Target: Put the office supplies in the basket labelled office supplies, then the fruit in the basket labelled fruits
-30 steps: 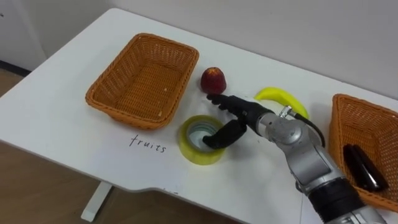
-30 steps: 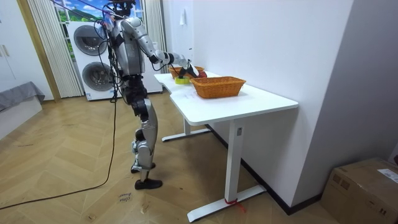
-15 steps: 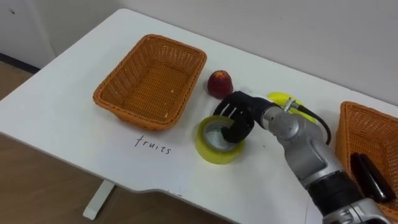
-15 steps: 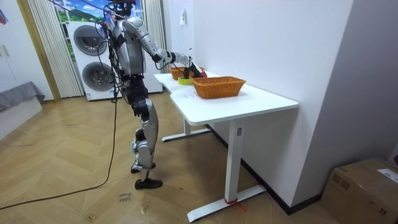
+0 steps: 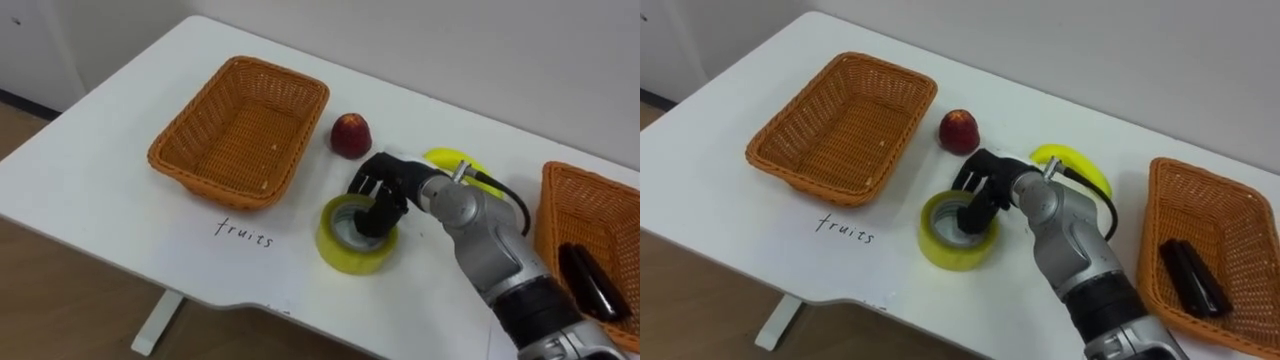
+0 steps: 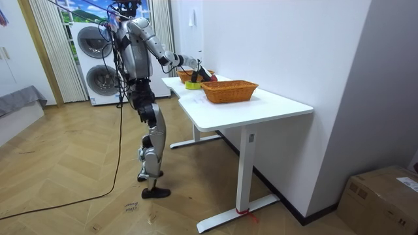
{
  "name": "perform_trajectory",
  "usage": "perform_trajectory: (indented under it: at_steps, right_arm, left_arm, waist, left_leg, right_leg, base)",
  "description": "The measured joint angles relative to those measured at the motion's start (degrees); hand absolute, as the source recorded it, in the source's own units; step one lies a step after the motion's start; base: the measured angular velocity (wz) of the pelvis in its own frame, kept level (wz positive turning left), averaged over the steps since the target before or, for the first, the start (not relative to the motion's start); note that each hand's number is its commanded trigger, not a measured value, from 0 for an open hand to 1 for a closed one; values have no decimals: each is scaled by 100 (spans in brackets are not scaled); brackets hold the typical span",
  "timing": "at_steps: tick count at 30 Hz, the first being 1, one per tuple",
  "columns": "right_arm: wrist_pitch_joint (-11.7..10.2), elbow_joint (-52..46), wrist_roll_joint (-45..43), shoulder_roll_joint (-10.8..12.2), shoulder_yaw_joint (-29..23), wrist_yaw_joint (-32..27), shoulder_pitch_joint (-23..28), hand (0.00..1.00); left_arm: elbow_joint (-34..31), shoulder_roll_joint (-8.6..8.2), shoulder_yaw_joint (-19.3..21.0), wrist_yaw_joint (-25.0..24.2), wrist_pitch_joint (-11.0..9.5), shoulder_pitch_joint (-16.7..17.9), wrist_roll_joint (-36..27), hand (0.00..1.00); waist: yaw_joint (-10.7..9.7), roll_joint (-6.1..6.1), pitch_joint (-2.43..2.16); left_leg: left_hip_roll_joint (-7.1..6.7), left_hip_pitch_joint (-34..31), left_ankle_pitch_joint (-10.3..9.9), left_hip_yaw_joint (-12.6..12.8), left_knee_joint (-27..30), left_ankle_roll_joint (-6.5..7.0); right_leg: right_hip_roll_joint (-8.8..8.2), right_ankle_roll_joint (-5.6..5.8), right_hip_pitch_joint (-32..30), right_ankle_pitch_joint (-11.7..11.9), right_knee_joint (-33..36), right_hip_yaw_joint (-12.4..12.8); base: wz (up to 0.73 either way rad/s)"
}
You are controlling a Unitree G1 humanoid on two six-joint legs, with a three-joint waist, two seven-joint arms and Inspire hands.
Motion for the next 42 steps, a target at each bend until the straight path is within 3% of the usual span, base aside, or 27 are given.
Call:
perform_trajectory:
  at_steps: [12, 17, 20, 24, 30, 36, 42]
  right_arm:
    - [-6, -119, 305, -60, -103, -16, 83, 100]
    - [-136, -636, 266, -90, -393, 180, 460, 100]
    - [-143, -883, 325, -142, -454, 262, 609, 100]
    - [-177, -1475, 553, -373, -590, 311, 902, 100]
    - [-346, -2162, 842, -430, -1369, -37, 1102, 100]
    - [-395, -2162, 1157, -462, -1764, -539, 1102, 100]
    - [-440, -2163, 1586, -496, -1980, -716, 1102, 100]
  left_arm:
    - [52, 6, -58, 192, -28, -14, -254, 0]
    - [62, -26, 67, 176, -230, 12, -248, 0]
    - [64, -28, 71, 156, -280, 27, -284, 0]
    - [60, -32, 74, 204, -512, 99, -287, 0]
    - [56, -104, 291, 205, -652, 252, -295, 0]
    - [160, -121, 295, 269, -878, 282, -499, 0]
    - [268, -104, 295, 303, -918, 369, -494, 0]
  waist:
    - [-50, -31, 15]
    - [-132, 29, 55]
    - [-267, 80, 56]
    - [-500, 118, 23]
    - [-742, 198, -49]
    - [-869, 192, -55]
    - [-982, 189, -56]
  left_leg:
    - [-1, 2, -1, 4, 39, 2]
    - [-1, -15, -1, 12, 17, 2]
    - [-2, -26, 0, 30, 10, 2]
    - [-1, -25, 2, 53, 11, 5]
    - [11, 12, 5, 218, 5, 7]
    - [26, 60, 6, 331, 7, 6]
    - [25, 77, 4, 325, -40, 6]
  right_leg:
    - [0, 0, -6, 0, 3, 21]
    - [1, 0, -30, 0, 9, 97]
    - [7, 0, -43, 0, 5, 161]
    - [10, 0, -73, 0, 9, 200]
    - [9, 2, -134, -1, 18, 400]
    - [13, 2, -123, -1, 34, 508]
    - [22, 3, -134, -2, 127, 490]
  base:
    - [0]
    - [0]
    - [-1]
    - [-2]
    - [-15]
    - [-10]
    - [-1]
